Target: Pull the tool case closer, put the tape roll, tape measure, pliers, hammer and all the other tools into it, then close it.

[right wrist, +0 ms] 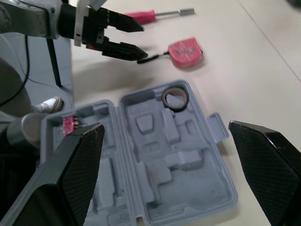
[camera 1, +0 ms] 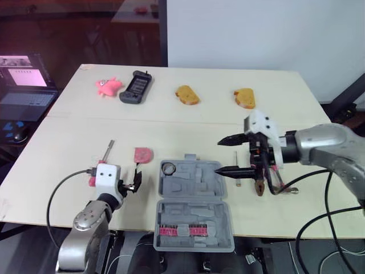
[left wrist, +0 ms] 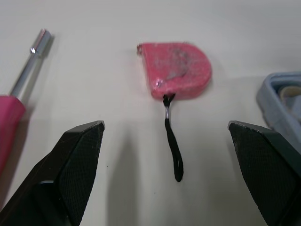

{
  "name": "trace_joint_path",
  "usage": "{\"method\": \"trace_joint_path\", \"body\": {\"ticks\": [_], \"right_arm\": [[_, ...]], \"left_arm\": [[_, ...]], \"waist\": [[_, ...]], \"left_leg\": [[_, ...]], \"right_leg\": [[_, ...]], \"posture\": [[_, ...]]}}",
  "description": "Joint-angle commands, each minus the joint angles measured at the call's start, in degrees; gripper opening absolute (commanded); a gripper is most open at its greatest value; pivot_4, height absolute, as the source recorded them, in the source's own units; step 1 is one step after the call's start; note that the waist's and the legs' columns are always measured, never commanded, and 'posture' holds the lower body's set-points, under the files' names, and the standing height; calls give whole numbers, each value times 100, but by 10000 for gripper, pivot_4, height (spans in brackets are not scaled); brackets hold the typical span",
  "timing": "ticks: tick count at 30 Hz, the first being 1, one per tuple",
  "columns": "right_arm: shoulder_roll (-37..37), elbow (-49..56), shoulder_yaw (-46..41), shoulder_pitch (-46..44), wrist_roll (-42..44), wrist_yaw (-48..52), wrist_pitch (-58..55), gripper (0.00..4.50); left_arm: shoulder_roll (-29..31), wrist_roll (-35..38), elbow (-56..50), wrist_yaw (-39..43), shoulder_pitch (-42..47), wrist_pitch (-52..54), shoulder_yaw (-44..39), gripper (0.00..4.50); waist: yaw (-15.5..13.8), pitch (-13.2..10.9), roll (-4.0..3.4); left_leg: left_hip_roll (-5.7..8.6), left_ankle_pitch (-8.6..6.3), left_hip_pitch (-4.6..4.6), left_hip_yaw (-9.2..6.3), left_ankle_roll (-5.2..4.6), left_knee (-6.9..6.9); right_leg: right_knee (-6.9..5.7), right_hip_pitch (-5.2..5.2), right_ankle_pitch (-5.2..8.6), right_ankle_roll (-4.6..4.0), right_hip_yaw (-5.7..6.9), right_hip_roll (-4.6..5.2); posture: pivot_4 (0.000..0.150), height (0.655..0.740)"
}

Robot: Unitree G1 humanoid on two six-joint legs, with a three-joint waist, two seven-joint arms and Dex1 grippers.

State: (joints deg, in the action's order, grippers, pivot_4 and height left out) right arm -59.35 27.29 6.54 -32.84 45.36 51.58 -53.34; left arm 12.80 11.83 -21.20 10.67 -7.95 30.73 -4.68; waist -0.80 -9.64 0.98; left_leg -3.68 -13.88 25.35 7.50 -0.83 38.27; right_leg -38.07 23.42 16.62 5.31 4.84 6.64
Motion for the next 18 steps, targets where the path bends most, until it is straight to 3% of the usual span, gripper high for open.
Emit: {"method": "trace_joint_path", "body": {"ticks": [1,10,13,16,18], "right_arm": [[108,140,-118,-133,-52,-44,-81,45000],[85,239,-315,-122,-82,-88,-349,45000],[91,298,-394,-102,-50,-118,-441,45000],[89,336,-435,-81,-46,-122,-508,45000],[84,329,-452,-79,-67,-105,-536,45000]], "left_arm": [[-163,-177,448,-58,301,-402,197,44320],[-244,-539,1067,-178,662,-832,406,44320],[-293,-467,1097,-76,652,-777,418,35903],[-326,-525,1141,-63,682,-726,490,20665],[-358,-521,1174,-76,704,-743,474,20665]], "waist": [[11,0,0],[16,0,0],[18,0,0],[10,0,0],[14,0,0]], "left_leg": [[0,0,0,0,0,2],[-1,-1,0,1,-1,2],[-1,-1,0,1,-1,2],[-1,-1,0,0,-1,2],[-1,-1,0,1,-2,2]], "right_leg": [[0,-1,0,0,0,0],[-1,0,0,1,0,1],[-1,1,0,1,0,1],[-1,0,0,1,0,4],[-1,0,0,1,0,5]], "posture": [[1500,7188],[1500,7188],[1500,7188],[1500,7188],[1500,7188]]}}
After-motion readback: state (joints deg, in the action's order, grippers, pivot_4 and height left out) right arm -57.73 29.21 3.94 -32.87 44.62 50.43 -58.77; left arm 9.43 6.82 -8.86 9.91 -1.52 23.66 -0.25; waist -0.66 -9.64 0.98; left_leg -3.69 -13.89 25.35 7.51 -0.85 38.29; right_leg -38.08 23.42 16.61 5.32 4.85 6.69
